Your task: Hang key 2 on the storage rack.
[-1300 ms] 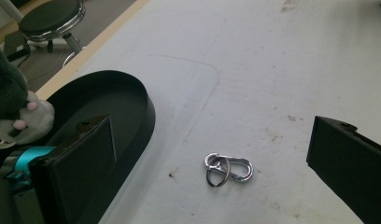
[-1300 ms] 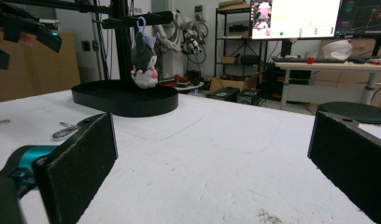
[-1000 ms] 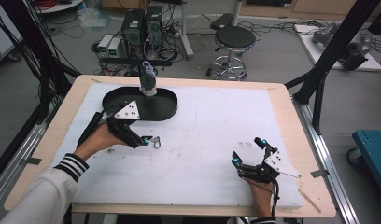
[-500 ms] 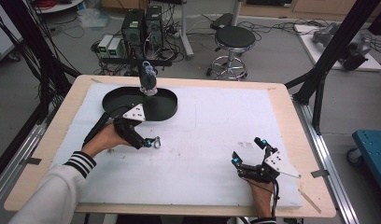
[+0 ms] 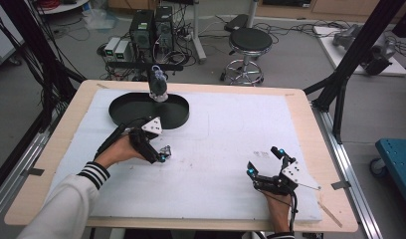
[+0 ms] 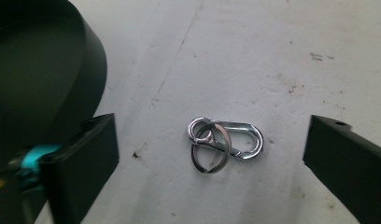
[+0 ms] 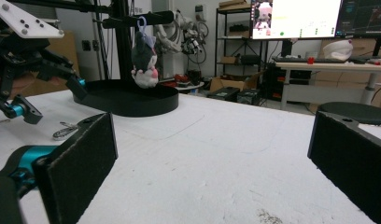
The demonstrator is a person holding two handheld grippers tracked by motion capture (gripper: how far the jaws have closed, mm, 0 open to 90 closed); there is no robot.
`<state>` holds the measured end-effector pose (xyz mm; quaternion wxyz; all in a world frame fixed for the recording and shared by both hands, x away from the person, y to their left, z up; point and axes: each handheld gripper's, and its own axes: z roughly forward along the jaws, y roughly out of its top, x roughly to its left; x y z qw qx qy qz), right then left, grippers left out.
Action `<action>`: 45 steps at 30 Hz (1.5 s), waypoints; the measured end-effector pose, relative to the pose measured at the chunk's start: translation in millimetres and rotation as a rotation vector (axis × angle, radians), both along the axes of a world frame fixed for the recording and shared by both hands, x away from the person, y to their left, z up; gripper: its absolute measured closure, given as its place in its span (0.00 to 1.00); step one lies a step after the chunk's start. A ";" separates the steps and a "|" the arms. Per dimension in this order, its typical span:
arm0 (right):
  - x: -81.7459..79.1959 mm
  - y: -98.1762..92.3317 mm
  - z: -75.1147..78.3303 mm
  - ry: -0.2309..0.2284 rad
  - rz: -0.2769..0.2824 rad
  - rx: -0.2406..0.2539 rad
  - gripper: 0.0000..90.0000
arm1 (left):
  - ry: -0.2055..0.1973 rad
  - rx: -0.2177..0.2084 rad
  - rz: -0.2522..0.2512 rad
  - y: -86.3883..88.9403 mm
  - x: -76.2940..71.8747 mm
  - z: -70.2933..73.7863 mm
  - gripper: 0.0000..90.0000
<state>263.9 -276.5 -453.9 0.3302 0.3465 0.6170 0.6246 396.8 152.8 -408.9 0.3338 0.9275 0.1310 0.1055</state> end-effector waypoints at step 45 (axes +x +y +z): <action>-0.3 0.2 0.0 0.004 0.001 0.003 0.01 | 0.035 0.104 0.002 -3.0 0.3 -6.4 0.75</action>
